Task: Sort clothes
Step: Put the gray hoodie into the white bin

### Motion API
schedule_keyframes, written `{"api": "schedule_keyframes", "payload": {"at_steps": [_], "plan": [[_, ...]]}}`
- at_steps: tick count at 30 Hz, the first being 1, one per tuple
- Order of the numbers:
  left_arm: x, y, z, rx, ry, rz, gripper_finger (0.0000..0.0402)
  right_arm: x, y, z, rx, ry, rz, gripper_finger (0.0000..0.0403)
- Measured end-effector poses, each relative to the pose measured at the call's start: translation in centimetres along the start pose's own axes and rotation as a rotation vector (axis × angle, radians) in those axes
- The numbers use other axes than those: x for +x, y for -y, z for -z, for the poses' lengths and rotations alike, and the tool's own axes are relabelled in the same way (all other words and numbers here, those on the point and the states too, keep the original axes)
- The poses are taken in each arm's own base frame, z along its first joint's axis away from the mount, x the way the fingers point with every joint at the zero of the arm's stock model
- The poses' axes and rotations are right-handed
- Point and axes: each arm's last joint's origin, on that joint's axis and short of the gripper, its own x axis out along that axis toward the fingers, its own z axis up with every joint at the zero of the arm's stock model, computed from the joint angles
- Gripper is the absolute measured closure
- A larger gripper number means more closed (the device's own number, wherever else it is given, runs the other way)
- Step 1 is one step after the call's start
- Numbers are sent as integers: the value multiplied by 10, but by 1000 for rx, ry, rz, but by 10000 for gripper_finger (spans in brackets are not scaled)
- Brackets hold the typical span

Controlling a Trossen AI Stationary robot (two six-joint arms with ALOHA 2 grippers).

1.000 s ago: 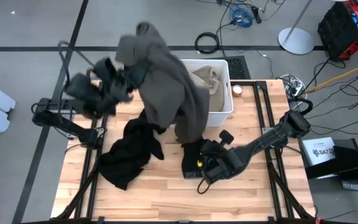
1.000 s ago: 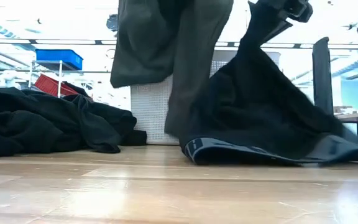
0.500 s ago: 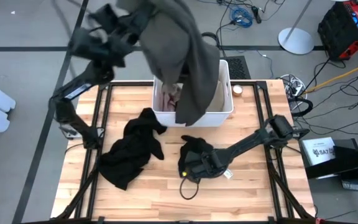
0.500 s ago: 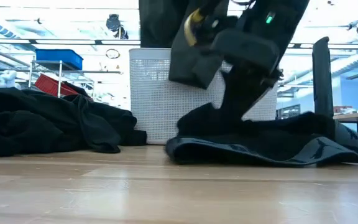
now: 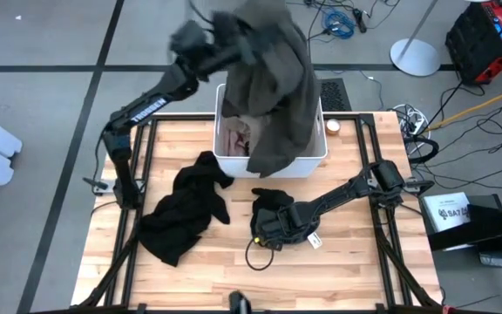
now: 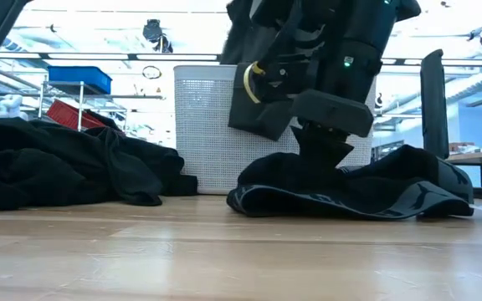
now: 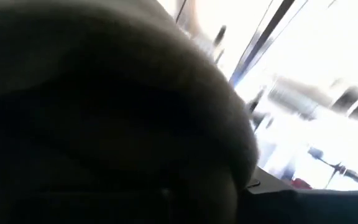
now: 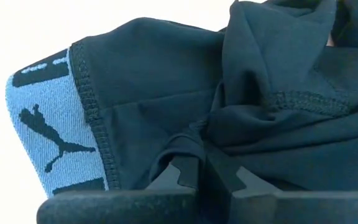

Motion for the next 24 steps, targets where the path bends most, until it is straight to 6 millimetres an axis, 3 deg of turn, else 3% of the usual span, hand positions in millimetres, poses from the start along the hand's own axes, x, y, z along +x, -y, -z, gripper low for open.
{"api": "schedule_keyframes", "payload": {"at_steps": [11, 16, 24], "plan": [[-9, -67, 98, 57, -703, -496, 352, 0, 1, 1, -58, -13, 7, 403], [-16, -81, 140, 52, -963, -570, 352, 1, 5, -1, -72, -15, 7, 403], [-23, -87, 203, -21, -1294, -587, 352, 2, 6, -2, -77, -17, 6, 403]]}}
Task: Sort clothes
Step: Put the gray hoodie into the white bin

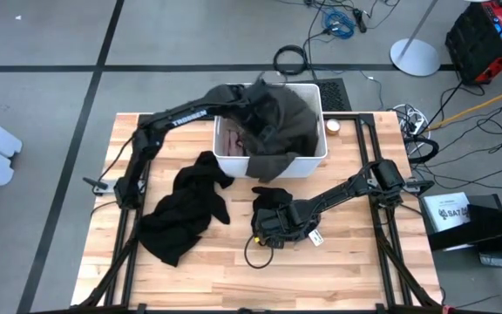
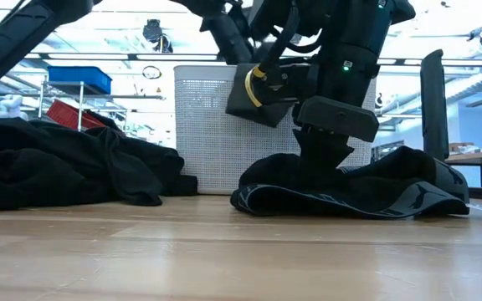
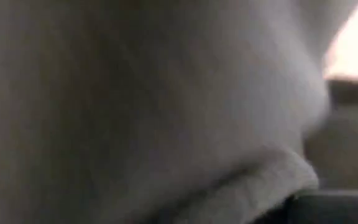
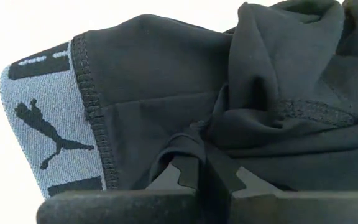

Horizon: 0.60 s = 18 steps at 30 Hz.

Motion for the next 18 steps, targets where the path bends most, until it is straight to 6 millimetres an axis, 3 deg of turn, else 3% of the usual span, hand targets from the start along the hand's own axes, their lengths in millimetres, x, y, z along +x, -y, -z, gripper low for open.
{"api": "schedule_keyframes", "payload": {"at_steps": [8, 12, 18], "plan": [[25, -6, 21, -27, -260, -51, 352, 0, 0, 0, -6, -1, -2, 403], [30, -8, 25, -38, -320, -54, 350, 0, 0, 0, -6, -1, -3, 403], [55, -15, 32, -116, -434, -57, 348, 0, -1, 0, -8, 0, -4, 403]]}}
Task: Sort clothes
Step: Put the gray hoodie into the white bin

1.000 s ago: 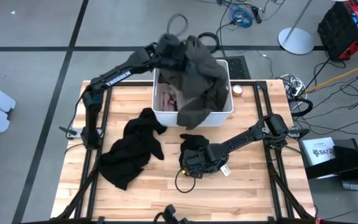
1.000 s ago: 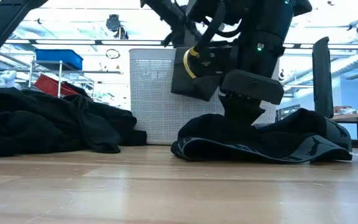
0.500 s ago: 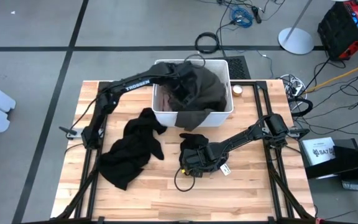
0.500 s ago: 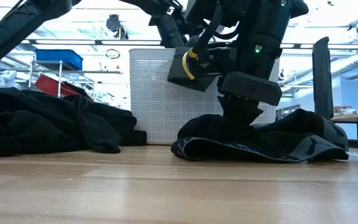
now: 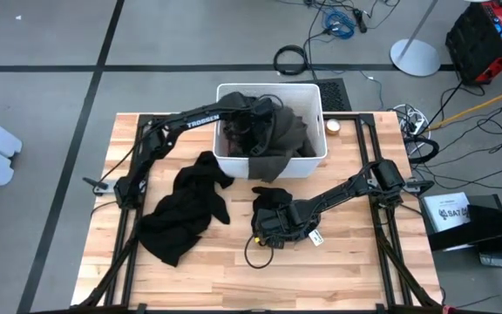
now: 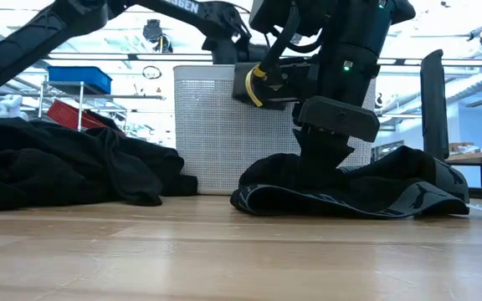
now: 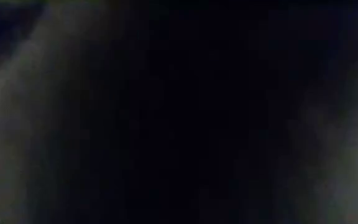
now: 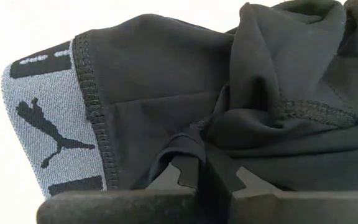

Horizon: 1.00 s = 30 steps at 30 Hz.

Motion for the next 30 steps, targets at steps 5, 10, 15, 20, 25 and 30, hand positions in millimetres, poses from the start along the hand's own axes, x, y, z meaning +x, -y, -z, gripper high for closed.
{"api": "schedule_keyframes", "payload": {"at_steps": [5, 10, 15, 20, 25, 30], "plan": [[30, 2, -2, -24, -126, 22, 347, 0, -1, 0, -4, -6, -15, 403], [44, 5, -3, 40, -130, -50, 346, 0, -1, 0, -7, -8, -20, 403], [27, 9, -2, 89, -90, -41, 345, 0, -1, 0, -7, -7, -20, 403], [-14, 17, 5, 125, 18, -28, 314, 0, -1, 0, -8, 0, -24, 403], [-62, 23, 19, 134, 155, 15, 262, 0, -2, -1, -6, 7, -31, 403], [-91, 24, 33, 112, 227, 37, 216, 0, -2, -2, -5, 10, -35, 403]]}}
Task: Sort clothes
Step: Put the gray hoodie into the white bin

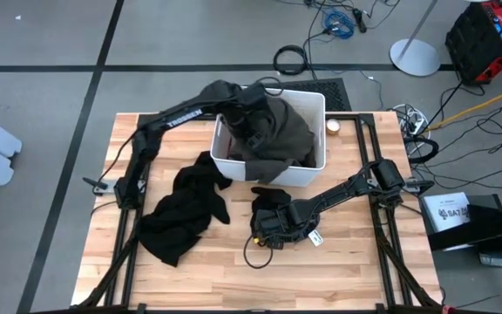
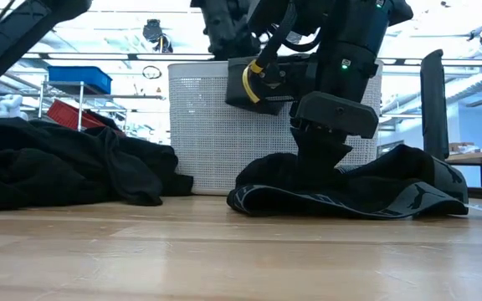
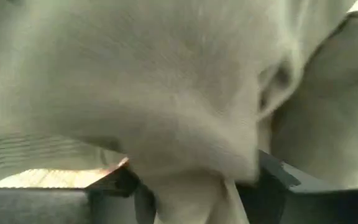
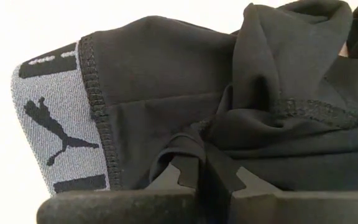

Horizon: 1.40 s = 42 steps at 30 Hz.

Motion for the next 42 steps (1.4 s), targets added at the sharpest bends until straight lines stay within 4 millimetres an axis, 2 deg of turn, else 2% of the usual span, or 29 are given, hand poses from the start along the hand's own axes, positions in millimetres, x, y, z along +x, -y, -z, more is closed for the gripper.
{"api": "schedule_keyframes", "payload": {"at_steps": [9, 13, 17, 23, 31, 38, 42], "plan": [[-38, 9, 12, 60, 88, 95, 201, 0, 0, 0, 1, 1, 0, 403], [-43, 24, 20, 128, 69, 188, 201, 0, 0, 0, 1, 1, 0, 403], [-44, 40, 29, 240, 71, 200, 201, 0, 0, 0, 0, 2, 0, 403], [-39, 55, 37, 343, 90, 52, 201, 0, 0, -1, 2, 7, -3, 403], [-39, 50, 49, 325, -23, -40, 201, 0, 0, -1, 2, 8, -4, 403], [-64, 43, 55, 319, 52, -40, 201, 0, -1, -2, 5, 25, -11, 403], [-77, 46, 55, 360, 133, 36, 201, 0, -1, -3, 3, 26, -12, 403]]}}
